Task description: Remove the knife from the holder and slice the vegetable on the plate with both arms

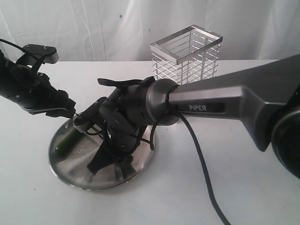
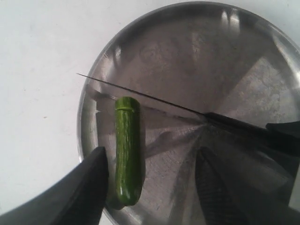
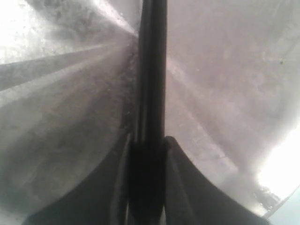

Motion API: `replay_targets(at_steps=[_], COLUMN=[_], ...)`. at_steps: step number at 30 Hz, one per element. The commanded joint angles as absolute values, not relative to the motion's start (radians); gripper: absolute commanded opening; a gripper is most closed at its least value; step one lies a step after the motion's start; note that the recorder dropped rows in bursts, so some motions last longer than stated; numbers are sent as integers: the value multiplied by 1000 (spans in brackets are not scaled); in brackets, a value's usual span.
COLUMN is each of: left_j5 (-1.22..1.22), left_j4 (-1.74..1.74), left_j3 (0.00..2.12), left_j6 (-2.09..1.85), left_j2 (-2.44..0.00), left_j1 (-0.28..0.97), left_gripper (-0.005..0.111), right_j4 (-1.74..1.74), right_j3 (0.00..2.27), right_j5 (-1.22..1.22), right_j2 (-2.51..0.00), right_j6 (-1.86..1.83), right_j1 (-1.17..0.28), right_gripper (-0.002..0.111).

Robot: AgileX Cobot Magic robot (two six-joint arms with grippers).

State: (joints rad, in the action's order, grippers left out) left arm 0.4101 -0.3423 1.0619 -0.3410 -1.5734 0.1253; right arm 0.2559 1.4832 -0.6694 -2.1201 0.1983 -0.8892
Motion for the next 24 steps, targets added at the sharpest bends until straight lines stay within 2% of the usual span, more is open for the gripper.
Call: replay_targets(at_steps=[1,24], left_j5=[420,420], left_j4=[-355,-358], left_j3=[1058,1058], left_j6=[-332,-332], left_j2=[-1563,-1563], left_j1=[122,122], left_gripper=[59,59], right_j4=[203,100], right_j3=[1489,1489], right_j5=[-649,-644], right_j2=[-2119,-2108], right_j6=[213,185], right_j1=[-882,-882], right_gripper=[0,0])
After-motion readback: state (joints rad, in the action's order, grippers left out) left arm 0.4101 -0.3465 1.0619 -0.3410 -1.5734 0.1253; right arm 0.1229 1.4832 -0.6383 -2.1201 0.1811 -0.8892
